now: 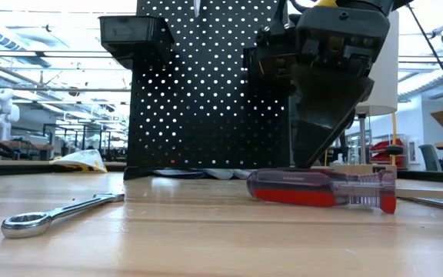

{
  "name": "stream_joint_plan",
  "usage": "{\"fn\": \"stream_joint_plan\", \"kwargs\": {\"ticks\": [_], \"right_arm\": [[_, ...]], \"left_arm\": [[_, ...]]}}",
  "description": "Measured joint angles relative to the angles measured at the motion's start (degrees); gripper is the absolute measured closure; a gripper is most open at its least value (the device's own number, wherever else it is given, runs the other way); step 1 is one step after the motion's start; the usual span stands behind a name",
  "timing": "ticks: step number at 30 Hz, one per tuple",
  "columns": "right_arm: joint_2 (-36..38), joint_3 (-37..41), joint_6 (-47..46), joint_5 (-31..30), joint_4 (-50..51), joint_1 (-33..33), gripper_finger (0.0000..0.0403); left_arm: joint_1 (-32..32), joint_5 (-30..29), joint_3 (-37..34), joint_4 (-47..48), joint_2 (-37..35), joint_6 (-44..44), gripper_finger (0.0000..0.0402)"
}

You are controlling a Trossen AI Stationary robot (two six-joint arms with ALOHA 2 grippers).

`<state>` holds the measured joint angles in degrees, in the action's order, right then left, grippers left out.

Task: Hang tools onto peg board
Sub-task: Remove the black scissors from the black peg board

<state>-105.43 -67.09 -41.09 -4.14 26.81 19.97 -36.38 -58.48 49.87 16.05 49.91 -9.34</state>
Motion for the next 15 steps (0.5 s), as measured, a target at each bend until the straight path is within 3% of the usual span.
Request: {"fn": "stream_joint_plan", "kwargs": {"ticks": [15], "right_arm": [[-0.02,-10.97,7.68,1.31,3.28,0.02,0.0227]], "left_arm": [[0.00,0.00,0.00,0.00,0.00,0.02,0.0393]]}}
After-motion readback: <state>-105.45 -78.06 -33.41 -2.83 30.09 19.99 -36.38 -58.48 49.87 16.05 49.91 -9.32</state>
